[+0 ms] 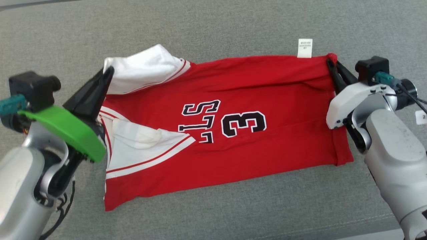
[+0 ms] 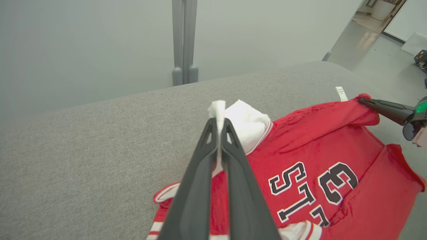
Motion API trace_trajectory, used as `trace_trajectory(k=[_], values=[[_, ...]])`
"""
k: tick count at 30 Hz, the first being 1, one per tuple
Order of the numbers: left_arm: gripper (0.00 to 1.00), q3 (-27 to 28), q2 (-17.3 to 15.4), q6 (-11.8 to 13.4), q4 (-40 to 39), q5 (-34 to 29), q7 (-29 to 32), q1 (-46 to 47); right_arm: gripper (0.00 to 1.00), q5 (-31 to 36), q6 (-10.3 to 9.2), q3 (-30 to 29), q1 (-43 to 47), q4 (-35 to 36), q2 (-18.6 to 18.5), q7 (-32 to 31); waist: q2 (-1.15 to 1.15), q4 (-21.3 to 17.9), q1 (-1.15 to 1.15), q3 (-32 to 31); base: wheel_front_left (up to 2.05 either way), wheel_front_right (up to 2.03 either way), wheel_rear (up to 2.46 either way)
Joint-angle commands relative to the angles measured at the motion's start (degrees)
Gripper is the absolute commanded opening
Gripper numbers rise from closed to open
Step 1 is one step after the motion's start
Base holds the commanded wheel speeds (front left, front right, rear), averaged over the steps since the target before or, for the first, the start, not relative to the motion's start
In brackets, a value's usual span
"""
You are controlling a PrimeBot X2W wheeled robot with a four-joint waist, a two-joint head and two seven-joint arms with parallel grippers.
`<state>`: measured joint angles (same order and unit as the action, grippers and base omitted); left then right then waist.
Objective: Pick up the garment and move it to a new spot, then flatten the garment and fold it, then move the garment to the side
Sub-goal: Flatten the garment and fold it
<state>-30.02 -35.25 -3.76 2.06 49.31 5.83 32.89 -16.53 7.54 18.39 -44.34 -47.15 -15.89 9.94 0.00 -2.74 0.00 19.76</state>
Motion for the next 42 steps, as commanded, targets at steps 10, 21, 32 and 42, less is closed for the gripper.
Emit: trace_trajectory(k=[10,21,32,42], values=[[0.0,1.5,-2.4,8.0,-16.0,0.1,-8.4,-21.3,0.0,1.5,-0.11,-6.8,15.1,12.5,0.0,2.5,0.0,0.7,0.0,-1.5,0.0,0.0,0.0],[0.0,1.2,0.3,10.5,-17.0,3.6,-12.6,-31.7,0.0,5.7,-0.11,-15.2,27.9,24.5,3.5,-1.9,0.0,1.6,0.0,-2.8,0.0,0.0,0.0],[1.0,1.4,4.8,9.2,-5.7,5.8,-17.1,-33.1,1.0,8.8,-0.11,-19.4,32.4,25.9,6.6,-1.6,0.0,1.0,0.0,-3.9,0.0,0.0,0.0],[1.0,8.1,6.0,12.6,-8.0,0.2,-20.8,-34.4,1.0,10.5,-0.11,-26.1,35.3,28.7,8.3,-0.5,0.0,1.5,0.0,-5.3,0.0,0.0,0.0]])
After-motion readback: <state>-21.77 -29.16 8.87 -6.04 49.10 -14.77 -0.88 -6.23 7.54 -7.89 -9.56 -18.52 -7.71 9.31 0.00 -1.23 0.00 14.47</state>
